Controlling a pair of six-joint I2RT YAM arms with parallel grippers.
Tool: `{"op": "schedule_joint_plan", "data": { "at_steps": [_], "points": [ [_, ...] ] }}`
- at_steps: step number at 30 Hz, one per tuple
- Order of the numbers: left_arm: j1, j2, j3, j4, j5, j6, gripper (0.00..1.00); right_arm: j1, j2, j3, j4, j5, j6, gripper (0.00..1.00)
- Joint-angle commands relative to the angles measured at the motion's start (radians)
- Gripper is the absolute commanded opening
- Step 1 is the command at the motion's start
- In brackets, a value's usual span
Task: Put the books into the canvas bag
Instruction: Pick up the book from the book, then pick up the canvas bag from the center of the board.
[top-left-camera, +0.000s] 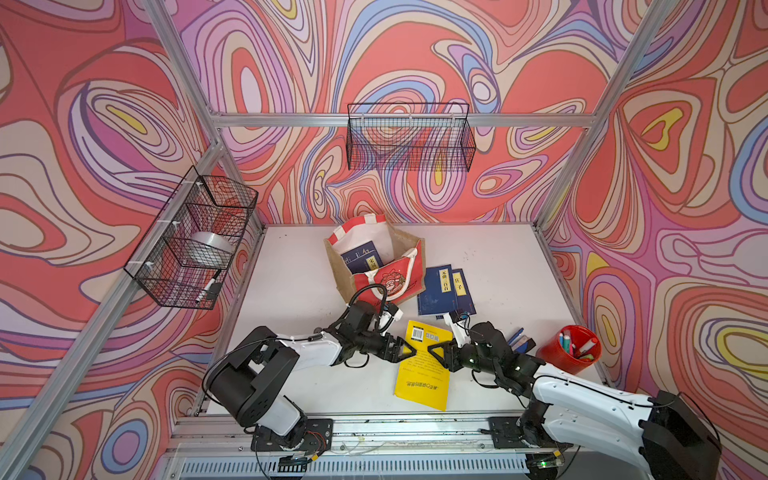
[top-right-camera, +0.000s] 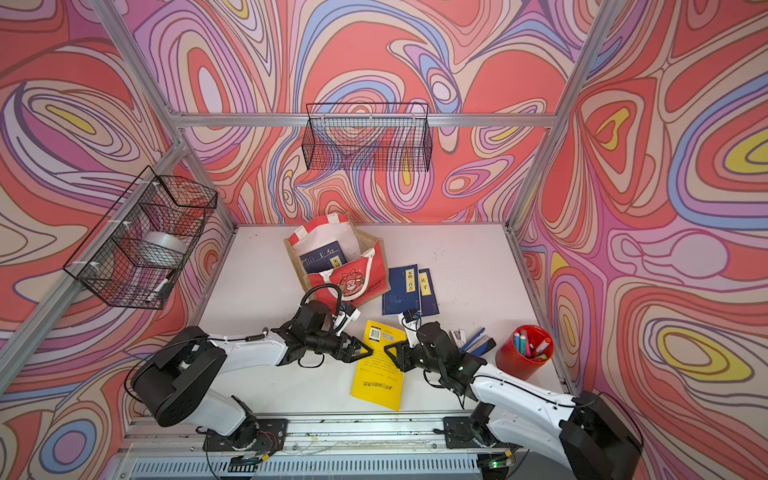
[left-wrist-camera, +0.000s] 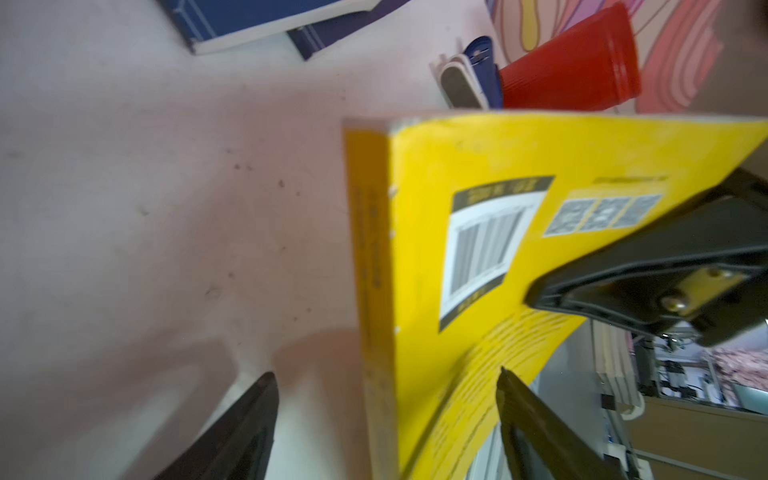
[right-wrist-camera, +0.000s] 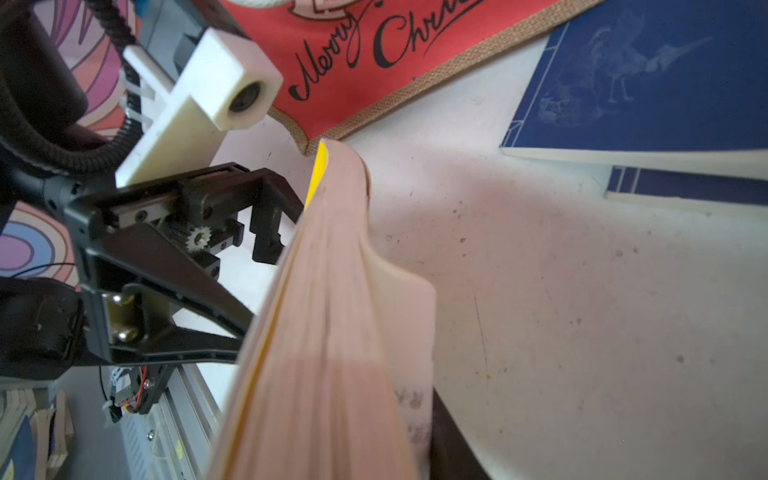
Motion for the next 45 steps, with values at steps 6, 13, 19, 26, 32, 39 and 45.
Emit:
{"op": "schedule_joint_plan", "data": {
  "at_steps": [6,13,19,26,32,39,45],
  "points": [
    [0.007,0.185,-0.026,0.531,0.286,-0.244,0.55,-0.005,0.053,0.027,0.100,-0.053,-0.112,0.37],
    [0.018,0.061,-0.062,0.456,0.193,-0.217,0.00,-0.007,-0.030,0.071,-0.002,0.002,-0.086,0.74],
    [-0.038,-0.406,0.058,-0.342,-0.174,0.114,0.00,-0.031,-0.143,0.338,-0.373,0.252,-0.032,0.98],
    [-0.051,-0.627,0.337,-0.811,-0.456,0.192,0.00,-0.157,0.205,0.795,-0.548,0.236,-0.106,0.98],
    [-0.049,-0.659,0.625,-1.107,-0.712,0.288,0.00,-0.174,0.604,1.246,-0.683,0.269,-0.276,0.98],
    [-0.035,-0.662,0.850,-1.256,-0.893,0.368,0.00,-0.176,1.007,1.769,-0.890,0.360,-0.451,0.98],
    [-0.027,-0.712,0.866,-1.271,-0.987,0.420,0.00,-0.173,1.210,2.090,-1.041,0.363,-0.572,0.95]
  ]
}}
